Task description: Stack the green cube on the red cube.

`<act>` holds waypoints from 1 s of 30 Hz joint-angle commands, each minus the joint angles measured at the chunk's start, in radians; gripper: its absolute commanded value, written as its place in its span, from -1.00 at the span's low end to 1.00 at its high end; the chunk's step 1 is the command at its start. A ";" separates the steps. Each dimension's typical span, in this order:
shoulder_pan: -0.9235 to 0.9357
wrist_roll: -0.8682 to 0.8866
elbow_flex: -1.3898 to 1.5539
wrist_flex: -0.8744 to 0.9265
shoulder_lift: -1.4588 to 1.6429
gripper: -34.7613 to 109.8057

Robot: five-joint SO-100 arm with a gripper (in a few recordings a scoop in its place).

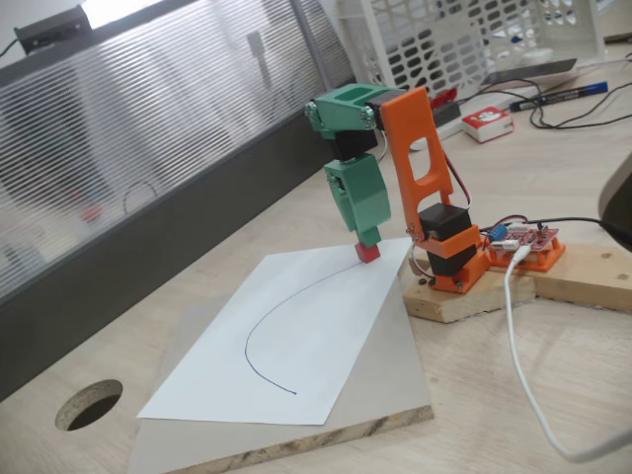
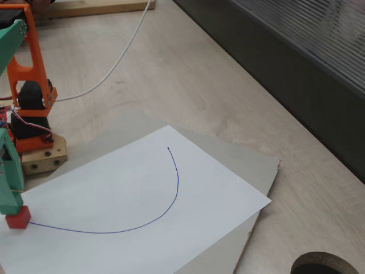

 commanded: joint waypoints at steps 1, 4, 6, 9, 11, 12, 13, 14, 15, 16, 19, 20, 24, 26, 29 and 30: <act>0.002 0.006 -0.009 0.015 0.037 -0.20; 0.002 0.006 -0.011 0.044 0.037 -0.18; 0.002 0.006 -0.012 0.083 0.037 -0.12; 0.002 0.012 -0.012 0.118 0.037 -0.03; 0.002 0.014 -0.012 0.126 0.037 0.00; 0.002 0.014 -0.012 0.126 0.037 0.00; 0.002 0.014 -0.012 0.126 0.037 0.00; 0.002 0.014 -0.012 0.126 0.037 0.00; 0.002 0.014 -0.011 0.126 0.037 0.00; 0.002 0.014 -0.011 0.126 0.037 0.00; 0.002 0.014 -0.011 0.126 0.037 0.00; 0.002 0.014 -0.011 0.126 0.037 0.00; 0.002 0.014 -0.011 0.126 0.038 0.00; 0.002 0.014 -0.011 0.126 0.040 0.00; 0.002 0.014 -0.012 0.126 0.040 0.00; 0.002 0.014 -0.020 0.126 0.040 0.00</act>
